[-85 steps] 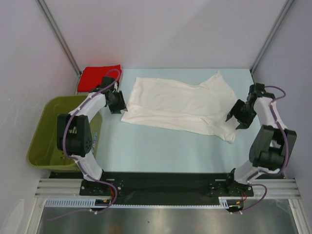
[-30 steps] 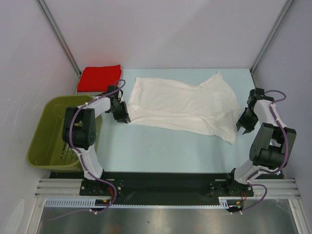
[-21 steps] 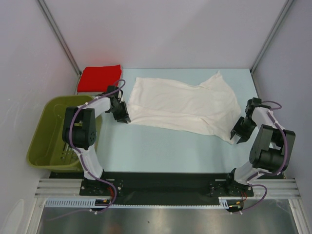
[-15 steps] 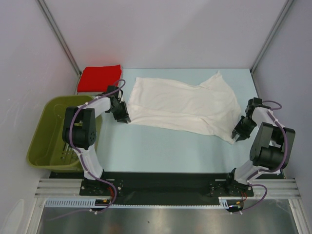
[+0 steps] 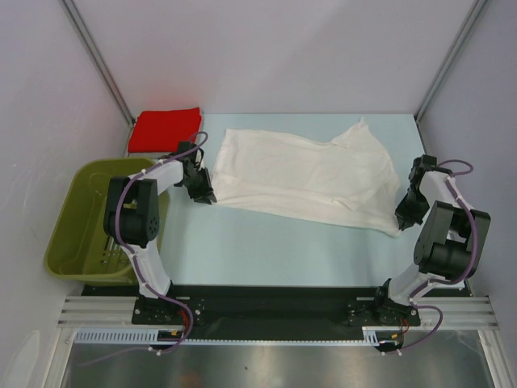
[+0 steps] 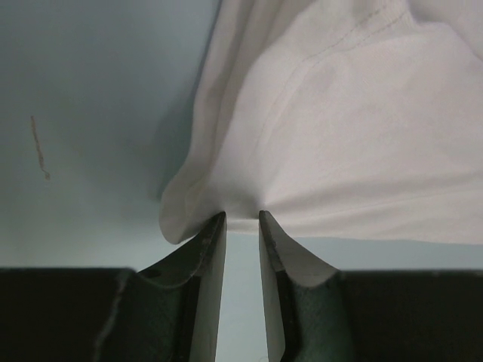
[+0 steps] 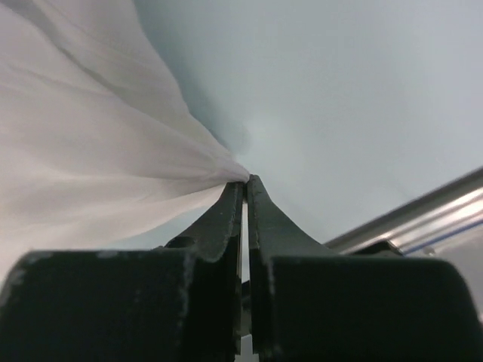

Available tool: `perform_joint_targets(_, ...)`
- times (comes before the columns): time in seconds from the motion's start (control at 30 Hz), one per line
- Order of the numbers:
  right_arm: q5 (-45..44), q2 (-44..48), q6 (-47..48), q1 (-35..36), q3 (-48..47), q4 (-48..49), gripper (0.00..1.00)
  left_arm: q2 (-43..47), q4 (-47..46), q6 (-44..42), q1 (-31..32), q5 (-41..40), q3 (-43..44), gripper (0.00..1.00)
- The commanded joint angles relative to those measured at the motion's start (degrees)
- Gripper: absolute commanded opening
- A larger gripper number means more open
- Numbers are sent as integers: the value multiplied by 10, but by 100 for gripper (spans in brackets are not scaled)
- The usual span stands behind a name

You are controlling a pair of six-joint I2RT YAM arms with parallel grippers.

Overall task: Fold and stack the t-shirts
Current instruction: Fold the tshirt

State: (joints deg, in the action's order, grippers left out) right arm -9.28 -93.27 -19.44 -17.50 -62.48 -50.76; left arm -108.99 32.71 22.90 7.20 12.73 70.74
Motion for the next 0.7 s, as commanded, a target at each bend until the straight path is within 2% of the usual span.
perform_joint_targets(0.0,-111,28,-4,-4,-21,-59,0,-17,-7,-12,-2,-17,-3,29)
perform_joint_targets(0.1,-127,22,20,-4,-26,-47,0,-17,-7,-15,-2,-17,-6,29)
perform_joint_targets(0.27,-73,-59,51,8,-75,-32,0,-14,-3,-21,-2,-23,-4,29)
perform_joint_targets(0.47,-43,-61,63,69,-127,-10,0,-1,1,-24,-3,-33,-5,30)
perform_joint_targets(0.67,-60,-74,43,61,-122,-65,0,7,-1,-25,-3,-34,-11,30)
